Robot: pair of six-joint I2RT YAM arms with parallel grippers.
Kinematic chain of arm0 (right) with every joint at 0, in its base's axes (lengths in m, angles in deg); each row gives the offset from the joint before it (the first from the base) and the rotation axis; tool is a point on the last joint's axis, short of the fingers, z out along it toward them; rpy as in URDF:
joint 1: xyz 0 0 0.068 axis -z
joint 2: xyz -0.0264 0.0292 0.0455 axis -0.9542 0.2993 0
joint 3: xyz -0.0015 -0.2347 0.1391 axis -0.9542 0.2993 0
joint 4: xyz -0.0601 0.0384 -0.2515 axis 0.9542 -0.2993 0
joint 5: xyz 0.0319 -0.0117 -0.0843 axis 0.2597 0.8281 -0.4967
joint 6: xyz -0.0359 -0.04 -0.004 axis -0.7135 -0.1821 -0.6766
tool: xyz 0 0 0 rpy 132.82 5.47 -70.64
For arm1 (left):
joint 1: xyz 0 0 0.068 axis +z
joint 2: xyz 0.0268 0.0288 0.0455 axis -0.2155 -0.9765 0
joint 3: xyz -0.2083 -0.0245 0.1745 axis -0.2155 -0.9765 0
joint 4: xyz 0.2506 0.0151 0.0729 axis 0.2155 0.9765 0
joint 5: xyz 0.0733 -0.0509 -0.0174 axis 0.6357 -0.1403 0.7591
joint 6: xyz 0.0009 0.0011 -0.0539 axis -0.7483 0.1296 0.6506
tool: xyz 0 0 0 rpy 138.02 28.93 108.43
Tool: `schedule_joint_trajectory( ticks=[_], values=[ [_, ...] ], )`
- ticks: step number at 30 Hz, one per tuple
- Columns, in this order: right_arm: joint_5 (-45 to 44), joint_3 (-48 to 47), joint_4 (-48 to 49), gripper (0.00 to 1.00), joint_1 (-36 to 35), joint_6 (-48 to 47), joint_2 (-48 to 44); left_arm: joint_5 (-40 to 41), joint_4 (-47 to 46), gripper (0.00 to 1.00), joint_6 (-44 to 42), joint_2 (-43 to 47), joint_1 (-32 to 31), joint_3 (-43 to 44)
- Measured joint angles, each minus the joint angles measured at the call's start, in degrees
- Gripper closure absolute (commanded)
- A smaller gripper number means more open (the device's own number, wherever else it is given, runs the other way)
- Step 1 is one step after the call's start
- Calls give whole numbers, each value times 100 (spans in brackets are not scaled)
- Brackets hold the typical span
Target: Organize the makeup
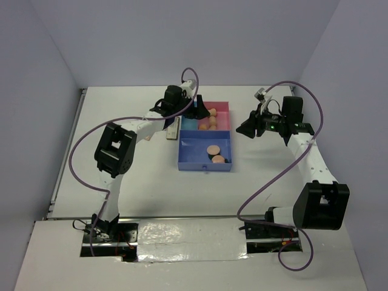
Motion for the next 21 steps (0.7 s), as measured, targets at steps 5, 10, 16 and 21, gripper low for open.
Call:
schedule_joint_trajectory(
  ticks=[5,10,16,21],
  values=[
    [-4,42,4,49,0,-2,-24,136,219,73,-203,376,7,0],
    [-24,42,7,49,0,-26,-24,374,472,88,-431,1051,149,-173],
    [-61,42,11,49,0,-39,-24,815,960,9,-592,1722,778,-730],
    [-61,42,17,49,0,-37,-11,1707,1985,1,-883,1718,1095,-774]
  ],
)
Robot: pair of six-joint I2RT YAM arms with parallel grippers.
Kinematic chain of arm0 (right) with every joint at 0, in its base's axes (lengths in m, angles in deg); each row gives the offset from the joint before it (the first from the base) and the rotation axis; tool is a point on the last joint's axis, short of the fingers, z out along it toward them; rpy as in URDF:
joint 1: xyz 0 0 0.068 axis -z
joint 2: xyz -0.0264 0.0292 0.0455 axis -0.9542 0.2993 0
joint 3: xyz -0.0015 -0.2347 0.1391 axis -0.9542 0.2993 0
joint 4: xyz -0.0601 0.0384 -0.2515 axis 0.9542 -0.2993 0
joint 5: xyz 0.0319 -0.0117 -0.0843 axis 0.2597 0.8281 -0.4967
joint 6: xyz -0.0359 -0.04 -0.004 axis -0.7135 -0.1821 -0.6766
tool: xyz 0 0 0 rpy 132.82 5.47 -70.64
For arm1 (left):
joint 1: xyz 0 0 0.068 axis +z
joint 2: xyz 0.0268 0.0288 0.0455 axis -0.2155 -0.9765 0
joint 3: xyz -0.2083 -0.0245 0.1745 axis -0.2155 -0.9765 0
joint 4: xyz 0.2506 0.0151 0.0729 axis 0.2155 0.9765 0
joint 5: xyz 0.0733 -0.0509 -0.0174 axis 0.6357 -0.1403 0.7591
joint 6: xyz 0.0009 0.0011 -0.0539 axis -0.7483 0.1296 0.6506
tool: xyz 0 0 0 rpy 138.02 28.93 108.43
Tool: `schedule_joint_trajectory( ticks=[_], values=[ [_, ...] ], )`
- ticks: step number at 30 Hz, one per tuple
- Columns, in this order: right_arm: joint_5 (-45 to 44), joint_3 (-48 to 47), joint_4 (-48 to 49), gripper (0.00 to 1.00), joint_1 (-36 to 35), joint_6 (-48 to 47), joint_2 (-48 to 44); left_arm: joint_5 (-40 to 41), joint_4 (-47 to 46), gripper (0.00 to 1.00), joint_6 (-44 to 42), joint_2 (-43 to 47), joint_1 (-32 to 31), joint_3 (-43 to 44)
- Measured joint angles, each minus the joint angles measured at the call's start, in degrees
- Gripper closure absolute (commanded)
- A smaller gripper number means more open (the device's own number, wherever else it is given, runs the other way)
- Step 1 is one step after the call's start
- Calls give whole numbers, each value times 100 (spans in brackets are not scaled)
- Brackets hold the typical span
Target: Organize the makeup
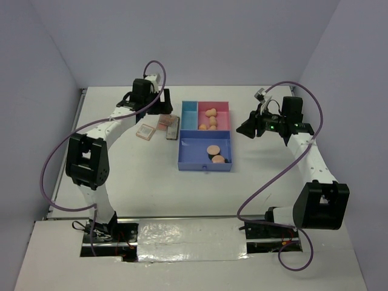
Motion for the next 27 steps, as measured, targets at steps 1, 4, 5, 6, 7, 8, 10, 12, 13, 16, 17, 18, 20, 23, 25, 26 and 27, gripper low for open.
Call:
schedule_joint_trajectory(
  ticks=[1,4,5,6,7,8,10,12,13,16,17,18,20,23,25,26,27],
  values=[
    [-2,0,2,49,0,0,4,164,168,1,-52,0,4,2],
    [-2,0,7,49,0,0,22,581,557,1,-175,-31,13,2],
    [-2,0,7,49,0,0,24,678,658,1,-249,-59,31,2],
    [-2,0,9,49,0,0,24,741,732,1,-282,-92,44,2],
    [-2,0,11,49,0,0,24,785,824,1,-313,-129,68,2],
    [-2,0,11,49,0,0,24,802,907,1,-389,-173,116,2],
    [-2,0,13,49,0,0,24,802,1027,1,-511,-262,236,2],
    [-2,0,15,49,0,0,33,811,1141,1,-671,-372,391,2],
    [-2,0,15,49,0,0,46,815,1191,1,-748,-437,463,0],
    [-2,0,15,49,0,2,109,868,1346,1,-1021,-588,660,0],
    [0,0,15,49,0,2,136,896,1386,1,-1071,-632,706,0],
    [0,0,15,49,0,2,157,916,1416,1,-1180,-678,741,0],
    [0,-2,13,49,0,2,199,933,1460,1,-1327,-789,761,2],
    [-2,-2,13,49,0,2,240,870,1561,1,-1552,-979,745,44],
    [-2,-2,13,49,0,2,249,796,1598,1,-1694,-1088,745,101],
    [-4,-2,13,49,0,2,249,739,1602,1,-1764,-1137,743,140],
    [-7,-2,13,49,0,0,249,710,1598,1,-1814,-1185,741,188]
  ],
)
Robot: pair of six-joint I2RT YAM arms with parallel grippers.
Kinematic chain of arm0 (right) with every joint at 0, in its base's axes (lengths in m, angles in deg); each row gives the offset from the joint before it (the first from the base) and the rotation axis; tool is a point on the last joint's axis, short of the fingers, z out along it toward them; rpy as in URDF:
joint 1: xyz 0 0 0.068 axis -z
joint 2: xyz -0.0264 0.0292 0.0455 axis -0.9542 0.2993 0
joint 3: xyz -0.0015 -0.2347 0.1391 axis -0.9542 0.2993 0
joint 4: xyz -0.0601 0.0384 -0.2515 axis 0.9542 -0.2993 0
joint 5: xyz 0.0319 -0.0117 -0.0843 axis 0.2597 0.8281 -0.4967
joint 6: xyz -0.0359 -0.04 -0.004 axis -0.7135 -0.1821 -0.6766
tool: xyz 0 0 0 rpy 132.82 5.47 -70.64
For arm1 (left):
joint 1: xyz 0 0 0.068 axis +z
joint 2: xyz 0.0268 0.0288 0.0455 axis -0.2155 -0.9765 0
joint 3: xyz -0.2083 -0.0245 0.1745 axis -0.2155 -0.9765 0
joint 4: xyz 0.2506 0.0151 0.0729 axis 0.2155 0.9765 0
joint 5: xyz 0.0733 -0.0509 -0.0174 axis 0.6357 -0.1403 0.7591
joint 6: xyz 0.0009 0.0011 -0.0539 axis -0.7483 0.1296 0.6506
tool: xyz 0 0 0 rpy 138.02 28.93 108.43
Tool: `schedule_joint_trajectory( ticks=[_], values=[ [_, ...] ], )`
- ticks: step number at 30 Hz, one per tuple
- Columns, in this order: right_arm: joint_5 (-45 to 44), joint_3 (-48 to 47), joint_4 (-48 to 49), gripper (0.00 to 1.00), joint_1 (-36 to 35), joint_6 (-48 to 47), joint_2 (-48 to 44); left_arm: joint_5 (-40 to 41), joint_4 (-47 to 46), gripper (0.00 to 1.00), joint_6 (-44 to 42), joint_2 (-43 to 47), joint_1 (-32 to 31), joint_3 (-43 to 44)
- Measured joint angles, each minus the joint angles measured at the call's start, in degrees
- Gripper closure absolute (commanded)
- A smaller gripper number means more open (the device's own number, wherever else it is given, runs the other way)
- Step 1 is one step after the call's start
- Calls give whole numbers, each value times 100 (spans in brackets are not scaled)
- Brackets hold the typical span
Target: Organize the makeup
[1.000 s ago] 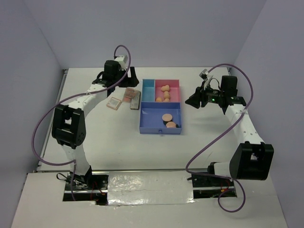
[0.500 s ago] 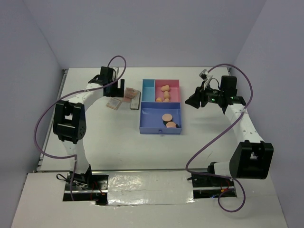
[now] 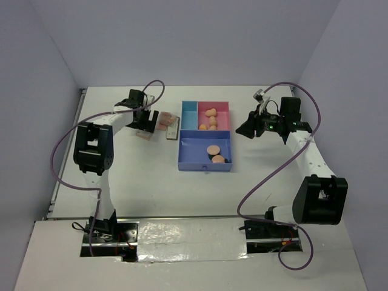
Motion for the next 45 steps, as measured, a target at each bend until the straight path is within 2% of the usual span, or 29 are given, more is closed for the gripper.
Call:
schedule_joint_trajectory(
  ticks=[10,16,19,20,22,23,26,30,34,36,40,45],
  values=[
    [-37,0,0,49,0,0,4,-238,-13,1,-258,-267,-7,199],
    [-37,0,0,49,0,0,15,-332,-59,6,-256,-308,-7,201],
    [-37,0,0,49,0,0,15,-339,-140,18,-240,-310,-7,190],
    [-37,0,-2,49,0,0,15,-343,-179,27,-240,-310,-7,184],
    [-37,0,0,49,0,0,15,-343,-267,37,-225,-310,-7,157],
    [-37,0,0,49,0,0,15,-350,-304,54,-240,-310,-11,151],
    [-37,0,0,49,0,0,15,-352,-468,78,-225,-267,-9,42],
    [-37,0,0,49,0,-2,15,-365,-737,80,-68,13,-4,-376],
    [-37,0,0,49,0,0,15,-693,-861,80,129,688,9,-942],
    [-35,0,2,49,0,0,15,-1161,-1032,81,323,1187,24,-1154],
    [-28,0,0,49,0,0,15,-2201,-1700,82,710,1620,0,-1220],
    [-11,0,0,49,0,2,15,-3340,-2573,82,1266,1270,-260,-894]
  ],
)
